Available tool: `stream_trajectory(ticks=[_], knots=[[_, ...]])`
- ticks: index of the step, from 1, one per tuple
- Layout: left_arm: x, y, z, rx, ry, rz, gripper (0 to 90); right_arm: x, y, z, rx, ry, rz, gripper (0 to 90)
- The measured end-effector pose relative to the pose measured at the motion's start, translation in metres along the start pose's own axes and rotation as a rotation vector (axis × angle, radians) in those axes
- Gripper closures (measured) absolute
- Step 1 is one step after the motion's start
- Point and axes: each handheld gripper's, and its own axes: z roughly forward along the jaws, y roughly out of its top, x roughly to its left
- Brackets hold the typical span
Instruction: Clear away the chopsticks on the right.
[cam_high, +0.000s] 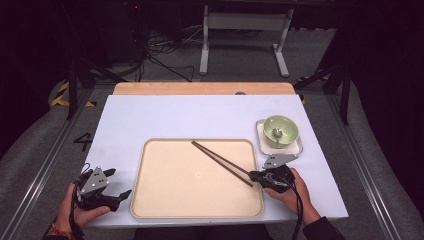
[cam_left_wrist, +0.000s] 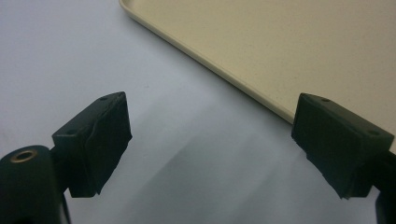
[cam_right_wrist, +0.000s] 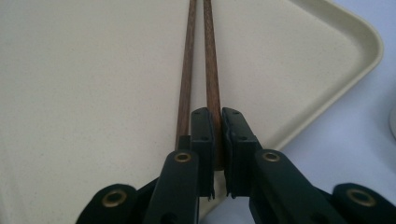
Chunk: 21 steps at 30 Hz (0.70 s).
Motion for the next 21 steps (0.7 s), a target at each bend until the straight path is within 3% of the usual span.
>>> stream_trajectory(ticks=[9,21], knots=[[0.0002,-0.0001,0.0004,0.001,0.005,0.001,12.7,0.0029,0.0004,0.0040,0.009,0.017,0.021,84.0],[0.0012,-0.0008,-0.0005,0.008,0.009,0.005,12.6,0.0041,0.0009,0.0017,-0.011,0.022,0.031,72.9]])
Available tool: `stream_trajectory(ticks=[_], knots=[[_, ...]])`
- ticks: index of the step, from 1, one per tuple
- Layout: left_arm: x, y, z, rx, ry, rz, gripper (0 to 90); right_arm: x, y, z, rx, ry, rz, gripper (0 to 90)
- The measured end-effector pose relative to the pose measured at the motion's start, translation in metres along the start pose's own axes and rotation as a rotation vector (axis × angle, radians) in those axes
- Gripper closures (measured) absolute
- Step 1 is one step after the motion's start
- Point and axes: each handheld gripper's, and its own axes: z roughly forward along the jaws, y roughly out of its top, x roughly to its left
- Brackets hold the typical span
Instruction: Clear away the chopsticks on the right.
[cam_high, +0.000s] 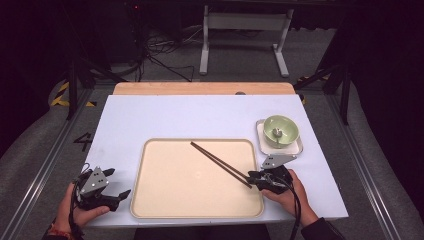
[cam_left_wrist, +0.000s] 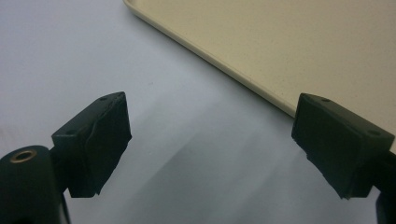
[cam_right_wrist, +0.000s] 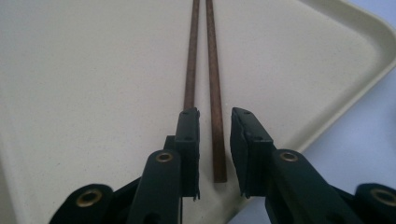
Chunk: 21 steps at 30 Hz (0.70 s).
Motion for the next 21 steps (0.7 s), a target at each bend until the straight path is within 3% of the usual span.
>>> stream_trajectory(ticks=[15,21], knots=[[0.000,0.001,-0.002,-0.010,0.004,0.001,13.1,0.007,0.011,-0.005,-0.061,-0.022,-0.031,67.5],[0.000,0.001,-0.002,-0.014,0.009,0.004,12.6,0.008,0.026,-0.007,-0.106,-0.033,-0.045,67.1]])
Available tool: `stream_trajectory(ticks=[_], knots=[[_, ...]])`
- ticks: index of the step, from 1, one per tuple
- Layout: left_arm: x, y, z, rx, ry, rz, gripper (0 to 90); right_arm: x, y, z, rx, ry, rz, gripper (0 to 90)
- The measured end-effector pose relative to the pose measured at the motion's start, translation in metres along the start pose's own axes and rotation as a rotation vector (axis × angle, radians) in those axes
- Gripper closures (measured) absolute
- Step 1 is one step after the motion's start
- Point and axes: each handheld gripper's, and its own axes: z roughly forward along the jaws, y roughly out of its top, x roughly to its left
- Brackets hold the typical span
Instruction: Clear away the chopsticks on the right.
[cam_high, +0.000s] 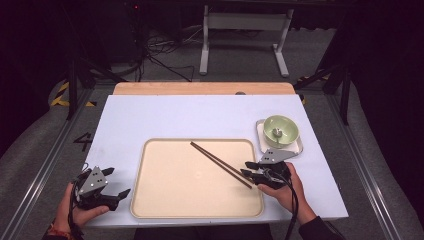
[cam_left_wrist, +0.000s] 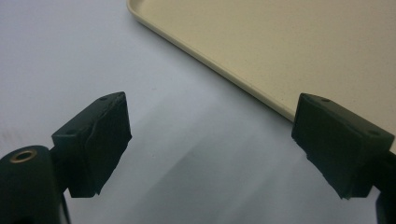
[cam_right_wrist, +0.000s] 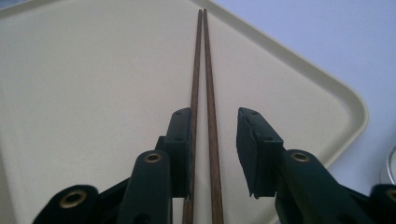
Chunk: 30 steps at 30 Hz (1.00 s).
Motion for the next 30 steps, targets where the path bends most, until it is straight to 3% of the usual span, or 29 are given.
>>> stream_trajectory(ticks=[10,12,16,21,23,30], knots=[[0.003,-0.002,0.000,0.001,0.004,-0.006,12.3,0.010,0.029,0.021,-0.007,0.004,-0.081,65.8],[0.001,-0.001,0.001,0.010,0.006,0.005,12.5,0.012,0.048,0.036,-0.005,0.016,-0.104,63.6],[0.001,-0.002,0.000,0.015,0.005,0.009,12.5,0.012,0.063,0.054,0.017,0.021,-0.137,62.3],[0.002,-0.002,-0.001,0.002,0.004,0.002,12.5,0.013,0.085,0.088,0.069,0.071,-0.168,64.9],[0.002,-0.002,-0.002,-0.011,0.005,-0.013,11.4,0.012,0.089,0.101,0.089,0.084,-0.164,66.0],[0.001,-0.001,-0.002,-0.010,-0.002,-0.004,11.9,0.006,0.094,0.137,0.163,0.085,-0.144,68.6]])
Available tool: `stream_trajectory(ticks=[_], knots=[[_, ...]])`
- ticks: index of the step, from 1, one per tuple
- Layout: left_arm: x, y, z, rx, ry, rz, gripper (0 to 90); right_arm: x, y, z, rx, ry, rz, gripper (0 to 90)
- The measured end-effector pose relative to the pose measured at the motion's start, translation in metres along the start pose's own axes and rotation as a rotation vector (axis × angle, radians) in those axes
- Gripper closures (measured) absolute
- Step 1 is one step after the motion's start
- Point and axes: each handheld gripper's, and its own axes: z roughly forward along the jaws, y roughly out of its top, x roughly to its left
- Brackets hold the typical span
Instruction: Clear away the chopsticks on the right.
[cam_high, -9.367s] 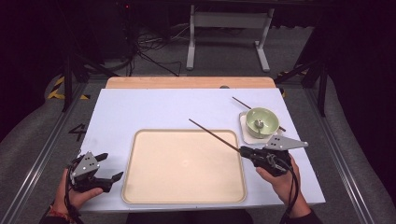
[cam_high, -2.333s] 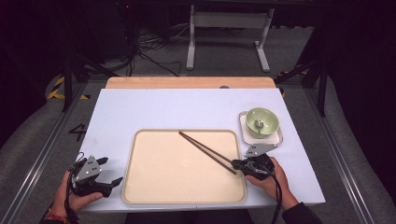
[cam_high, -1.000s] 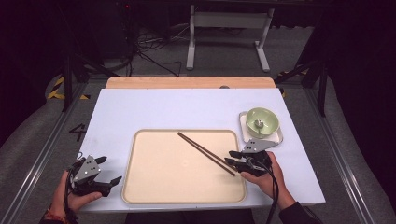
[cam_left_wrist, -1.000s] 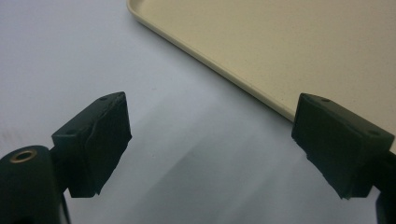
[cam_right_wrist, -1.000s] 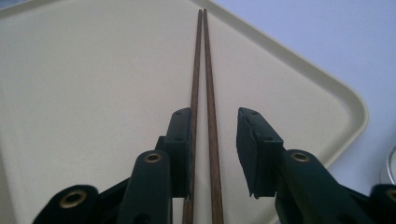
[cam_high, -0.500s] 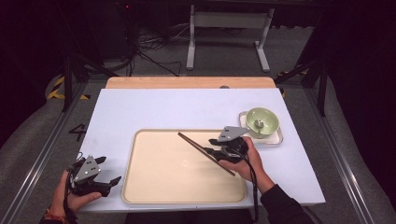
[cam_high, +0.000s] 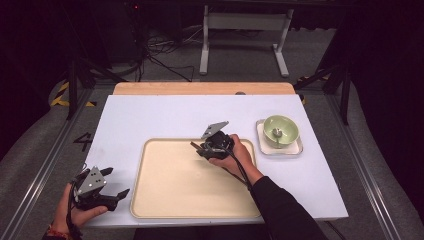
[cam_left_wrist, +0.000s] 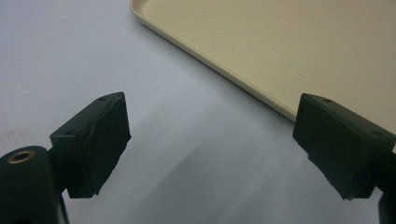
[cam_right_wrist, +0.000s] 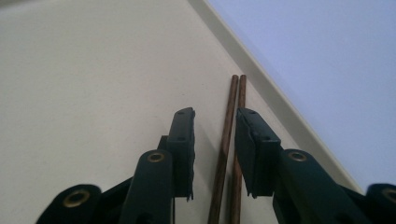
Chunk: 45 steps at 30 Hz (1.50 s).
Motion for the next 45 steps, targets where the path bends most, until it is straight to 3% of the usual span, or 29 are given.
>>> stream_trajectory(ticks=[8,11,23,34,45], knots=[[-0.001,0.000,0.001,0.002,-0.004,0.002,12.0,-0.011,-0.001,0.017,0.051,-0.025,0.061,68.1],[0.000,-0.001,0.001,0.002,-0.004,0.001,12.0,-0.014,-0.003,0.018,0.044,-0.023,0.079,70.4],[-0.001,-0.001,0.004,0.013,-0.008,-0.002,12.1,-0.013,-0.002,0.018,0.060,-0.057,0.077,81.0],[-0.001,-0.001,0.003,0.012,-0.008,-0.006,12.1,-0.013,-0.004,0.016,0.060,-0.090,0.168,82.0],[-0.003,0.001,0.005,0.015,-0.014,0.001,12.1,-0.013,-0.015,0.007,0.048,-0.121,0.199,83.1]])
